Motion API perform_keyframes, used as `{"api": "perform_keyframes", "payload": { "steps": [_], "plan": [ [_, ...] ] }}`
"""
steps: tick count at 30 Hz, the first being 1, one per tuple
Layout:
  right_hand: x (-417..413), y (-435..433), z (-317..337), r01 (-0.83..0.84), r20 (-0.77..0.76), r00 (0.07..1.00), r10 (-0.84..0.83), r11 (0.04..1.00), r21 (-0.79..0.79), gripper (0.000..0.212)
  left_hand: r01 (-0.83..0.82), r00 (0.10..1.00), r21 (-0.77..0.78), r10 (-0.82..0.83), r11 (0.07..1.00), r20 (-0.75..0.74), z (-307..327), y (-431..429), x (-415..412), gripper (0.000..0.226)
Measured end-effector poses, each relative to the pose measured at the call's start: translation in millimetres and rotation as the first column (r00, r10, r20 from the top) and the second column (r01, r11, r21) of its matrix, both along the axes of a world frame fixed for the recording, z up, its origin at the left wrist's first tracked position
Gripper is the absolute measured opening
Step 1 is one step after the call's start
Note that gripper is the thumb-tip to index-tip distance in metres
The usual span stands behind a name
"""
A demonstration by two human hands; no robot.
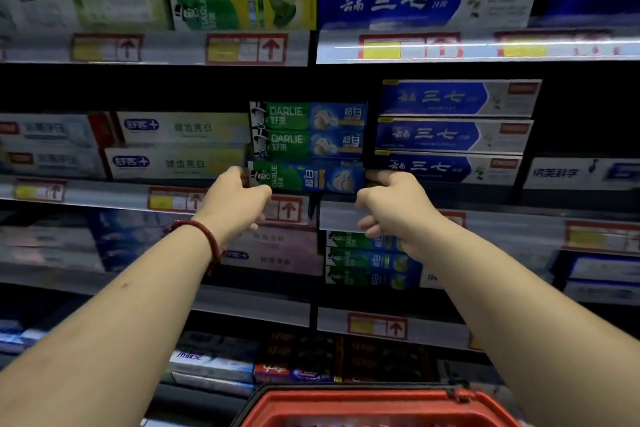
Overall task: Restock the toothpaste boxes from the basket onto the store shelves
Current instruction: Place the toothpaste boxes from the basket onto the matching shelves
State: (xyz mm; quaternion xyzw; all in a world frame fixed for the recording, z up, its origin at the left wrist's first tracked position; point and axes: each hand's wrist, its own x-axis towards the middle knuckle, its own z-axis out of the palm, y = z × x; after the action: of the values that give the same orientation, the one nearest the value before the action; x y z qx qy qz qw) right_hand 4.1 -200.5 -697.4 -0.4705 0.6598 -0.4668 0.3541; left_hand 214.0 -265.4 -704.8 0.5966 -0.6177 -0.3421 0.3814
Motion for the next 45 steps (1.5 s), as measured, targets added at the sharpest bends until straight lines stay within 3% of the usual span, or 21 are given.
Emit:
{"api": "perform_keyframes", "payload": {
  "steps": [3, 7, 11, 14, 18, 23, 30, 36, 39, 45],
  "plan": [
    [-1, 0, -4, -0.033, -0.033, 0.999, 0.033, 0.999, 0.002, 0.075, 0.023, 0.999, 0.016, -0.023, 1.0, 0.042, 2, -2, 4, 0.066],
    [-3, 12, -9, -0.065, -0.2, 0.978, 0.056, 0.997, -0.041, 0.08, 0.054, 0.993, 0.031, -0.05, 0.998, -0.109, 5, 10, 2, 0.077],
    [-8, 32, -12, -0.117, -0.388, 0.92, 0.055, 0.983, -0.138, 0.072, -0.006, 1.0, -0.171, 0.006, 0.985, -0.001, -2, 34, -2, 0.06],
    [-8, 52, -19, -0.18, -0.467, 0.881, 0.071, 0.965, -0.192, 0.072, 0.107, 0.993, -0.246, -0.091, 0.963, 0.078, -12, 63, -10, 0.047],
    [-8, 81, -35, -0.23, -0.572, 0.816, 0.09, 0.957, -0.178, 0.08, 0.232, 0.946, -0.311, -0.139, 0.922, 0.292, -35, 106, -19, 0.048],
    [-11, 121, -68, -0.261, -0.627, 0.768, 0.13, 0.958, -0.12, 0.074, 0.314, 0.905, -0.315, -0.181, 0.896, 0.385, -72, 147, -20, 0.054],
    [-16, 171, -140, -0.278, -0.613, 0.752, 0.241, 0.96, 0.036, 0.072, 0.364, 0.863, -0.131, -0.28, 0.922, 0.421, -147, 184, -20, 0.056],
    [-21, 192, -207, -0.258, -0.511, 0.786, 0.349, 0.935, 0.242, 0.073, 0.374, 0.778, 0.173, -0.41, 0.911, 0.477, -217, 189, 0, 0.059],
    [-16, 191, -228, -0.253, -0.405, 0.826, 0.392, 0.9, 0.355, 0.075, 0.32, 0.72, 0.324, -0.451, 0.89, 0.528, -241, 187, 10, 0.058],
    [1, 185, -267, -0.248, -0.277, 0.867, 0.413, 0.842, 0.48, 0.067, 0.122, 0.708, 0.459, -0.402, 0.88, 0.581, -268, 183, 31, 0.044]
  ]
}}
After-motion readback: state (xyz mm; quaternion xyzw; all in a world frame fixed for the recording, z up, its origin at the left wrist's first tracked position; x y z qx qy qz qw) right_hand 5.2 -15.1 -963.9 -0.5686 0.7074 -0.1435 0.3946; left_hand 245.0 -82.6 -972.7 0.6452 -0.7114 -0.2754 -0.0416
